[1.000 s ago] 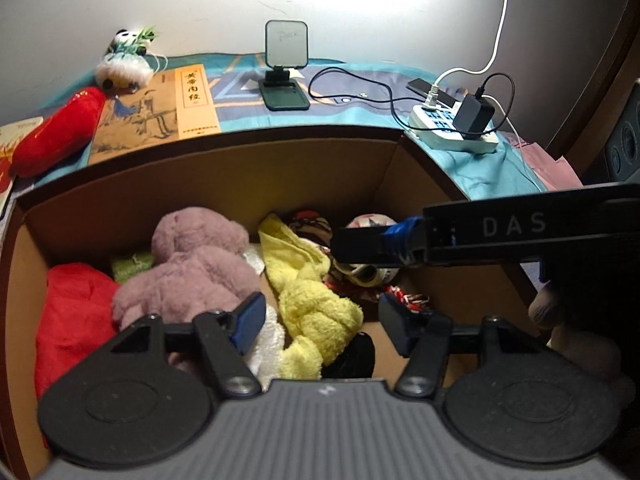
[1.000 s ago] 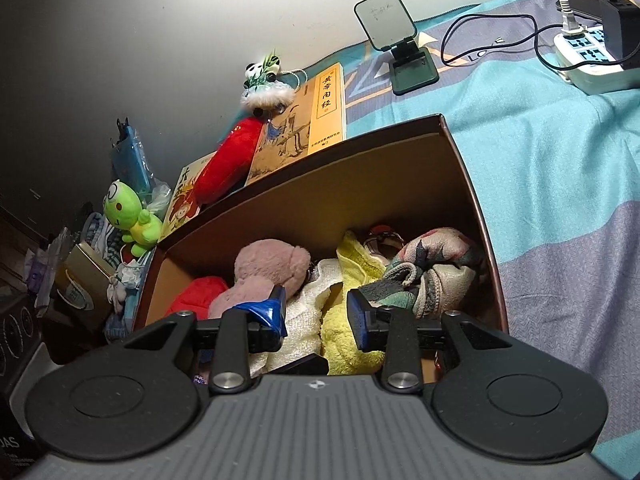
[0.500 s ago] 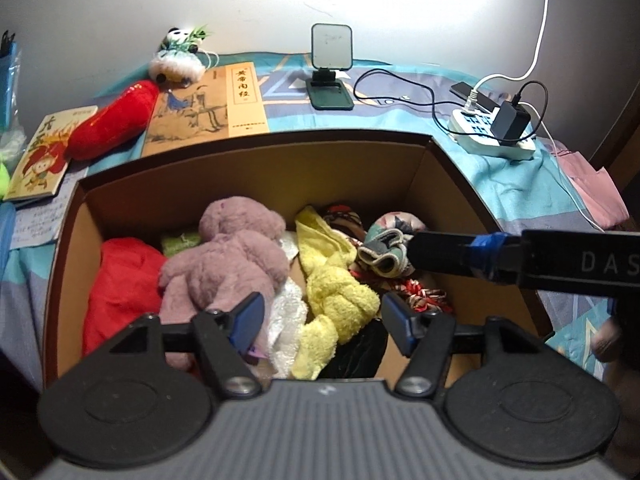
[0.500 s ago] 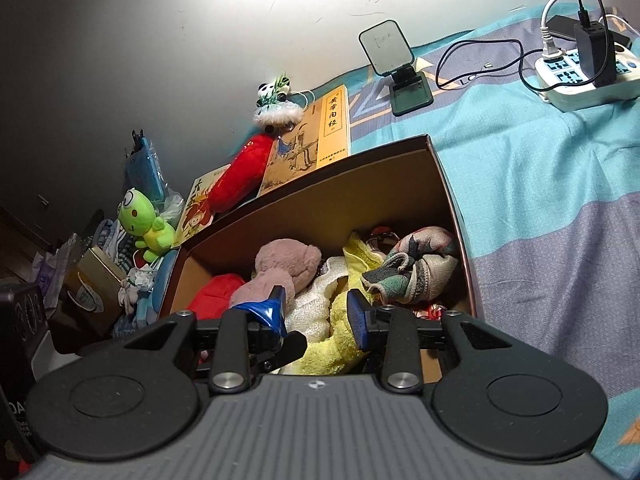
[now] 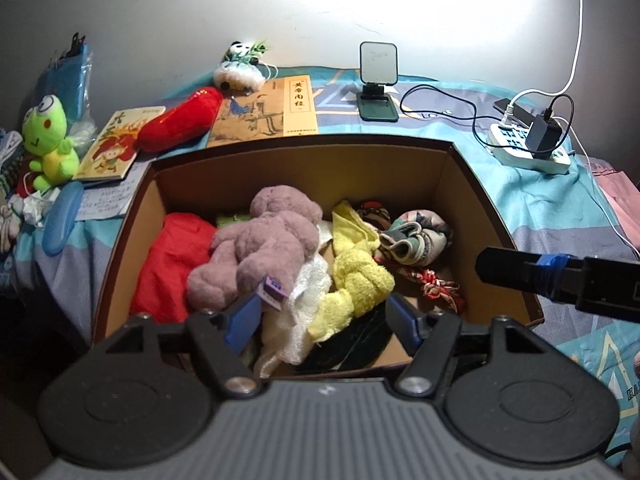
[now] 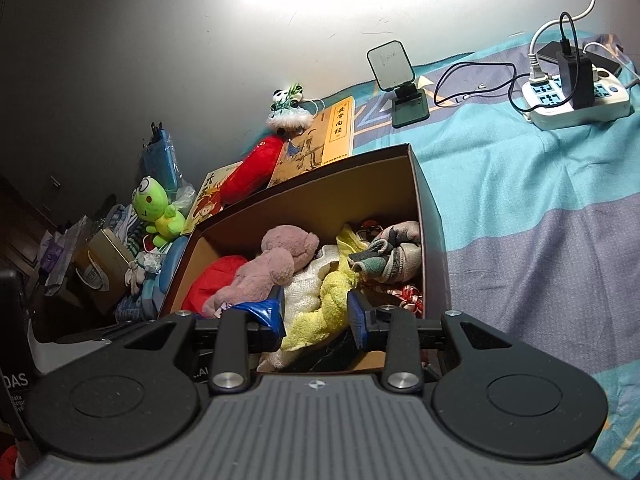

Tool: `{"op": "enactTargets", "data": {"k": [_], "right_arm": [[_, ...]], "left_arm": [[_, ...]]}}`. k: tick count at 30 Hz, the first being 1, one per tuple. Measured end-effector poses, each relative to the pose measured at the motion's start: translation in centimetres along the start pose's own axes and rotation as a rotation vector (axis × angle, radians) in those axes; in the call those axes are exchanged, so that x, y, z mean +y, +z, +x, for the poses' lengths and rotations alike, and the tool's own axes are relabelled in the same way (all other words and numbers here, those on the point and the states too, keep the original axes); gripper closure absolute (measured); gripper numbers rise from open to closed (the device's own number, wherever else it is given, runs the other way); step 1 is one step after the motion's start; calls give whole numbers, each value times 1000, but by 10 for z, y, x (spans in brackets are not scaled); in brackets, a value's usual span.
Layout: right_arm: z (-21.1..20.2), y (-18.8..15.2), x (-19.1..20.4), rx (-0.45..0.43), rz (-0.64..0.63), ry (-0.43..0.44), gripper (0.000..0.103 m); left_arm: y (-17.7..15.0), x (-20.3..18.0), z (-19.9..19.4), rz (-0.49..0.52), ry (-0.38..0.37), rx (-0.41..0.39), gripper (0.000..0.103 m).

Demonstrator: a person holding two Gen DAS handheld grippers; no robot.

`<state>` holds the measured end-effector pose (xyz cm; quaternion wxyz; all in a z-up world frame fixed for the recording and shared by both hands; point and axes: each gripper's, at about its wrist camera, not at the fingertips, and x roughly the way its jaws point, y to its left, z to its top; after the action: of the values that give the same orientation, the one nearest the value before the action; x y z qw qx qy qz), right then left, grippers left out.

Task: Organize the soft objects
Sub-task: 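Withdraw the open right gripper from the box over the sheet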

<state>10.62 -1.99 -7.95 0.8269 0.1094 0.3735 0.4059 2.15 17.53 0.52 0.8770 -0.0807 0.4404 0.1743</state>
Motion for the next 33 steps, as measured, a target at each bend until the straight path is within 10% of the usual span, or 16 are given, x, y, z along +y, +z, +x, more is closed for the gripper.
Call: {"op": "enactTargets", "data": {"k": [9, 33], "right_arm": [[-35, -10, -15, -5, -62, -44, 86], [-116, -35, -135, -4, -47, -499, 85]], "left_arm": [[-17, -33, -16, -40, 60, -11, 29], [-54, -213, 14, 170, -174, 134, 28]]}}
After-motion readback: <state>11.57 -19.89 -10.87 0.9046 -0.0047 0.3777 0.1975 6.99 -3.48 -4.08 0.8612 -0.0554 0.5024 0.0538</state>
